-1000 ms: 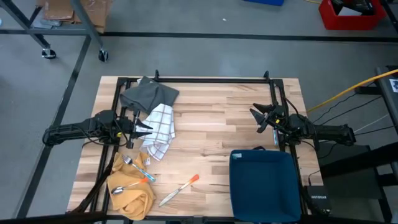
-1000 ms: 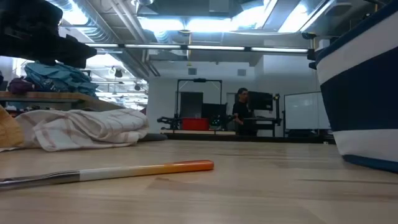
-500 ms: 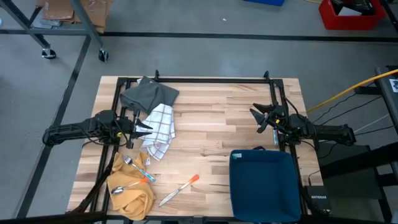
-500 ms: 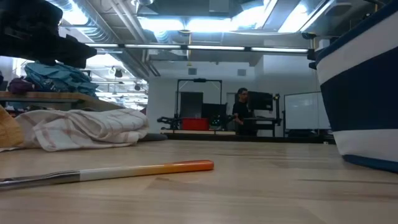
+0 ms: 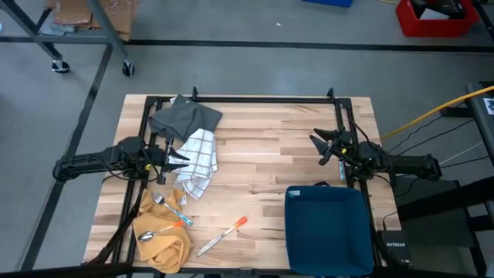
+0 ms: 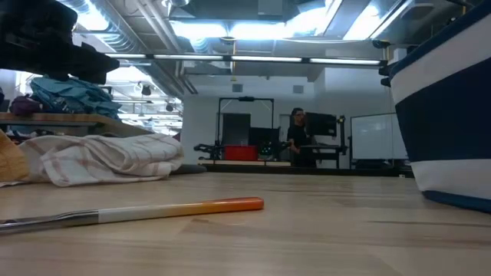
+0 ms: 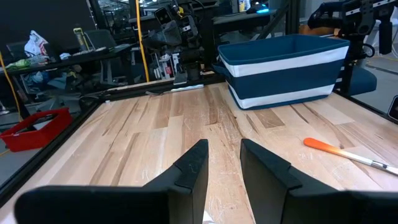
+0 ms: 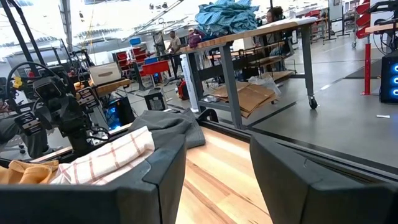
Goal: Fold towel
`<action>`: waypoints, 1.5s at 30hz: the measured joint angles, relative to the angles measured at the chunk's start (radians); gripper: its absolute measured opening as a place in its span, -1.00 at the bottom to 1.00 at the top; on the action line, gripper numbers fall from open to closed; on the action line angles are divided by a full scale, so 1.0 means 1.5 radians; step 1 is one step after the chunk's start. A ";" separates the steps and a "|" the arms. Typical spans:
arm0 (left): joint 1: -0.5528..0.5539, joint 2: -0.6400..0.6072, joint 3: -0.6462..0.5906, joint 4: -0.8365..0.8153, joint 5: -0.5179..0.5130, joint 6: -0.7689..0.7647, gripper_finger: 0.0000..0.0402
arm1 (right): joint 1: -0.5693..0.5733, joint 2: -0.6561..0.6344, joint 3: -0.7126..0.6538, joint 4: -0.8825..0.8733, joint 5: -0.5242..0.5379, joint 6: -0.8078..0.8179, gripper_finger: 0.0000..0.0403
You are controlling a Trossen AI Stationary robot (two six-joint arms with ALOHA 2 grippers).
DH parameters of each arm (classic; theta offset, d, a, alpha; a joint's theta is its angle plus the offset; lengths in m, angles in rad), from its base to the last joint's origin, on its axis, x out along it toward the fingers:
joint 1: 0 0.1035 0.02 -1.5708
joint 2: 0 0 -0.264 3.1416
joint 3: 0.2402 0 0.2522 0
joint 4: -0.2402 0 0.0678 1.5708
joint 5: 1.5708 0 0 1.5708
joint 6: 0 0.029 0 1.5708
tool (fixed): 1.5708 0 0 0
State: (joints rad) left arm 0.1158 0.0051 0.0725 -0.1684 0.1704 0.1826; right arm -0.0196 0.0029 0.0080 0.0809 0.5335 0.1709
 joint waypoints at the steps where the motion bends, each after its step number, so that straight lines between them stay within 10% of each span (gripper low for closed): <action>1: 0.000 0.000 0.000 0.000 0.000 0.000 -0.57 | 0.000 0.000 0.000 0.000 0.000 0.000 -0.09; 27: 0.000 0.000 -0.005 0.080 -0.004 -0.099 -0.57 | 0.000 0.000 0.000 0.007 0.004 -0.014 -0.09; 45: 0.005 0.000 -0.002 0.415 -0.527 0.153 -0.57 | 0.000 0.001 0.000 0.183 0.019 0.044 -0.09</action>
State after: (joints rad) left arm 0.1227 0.0048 0.0700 0.4535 -0.6197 0.4122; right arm -0.0200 0.0036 0.0082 0.3550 0.5613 0.2363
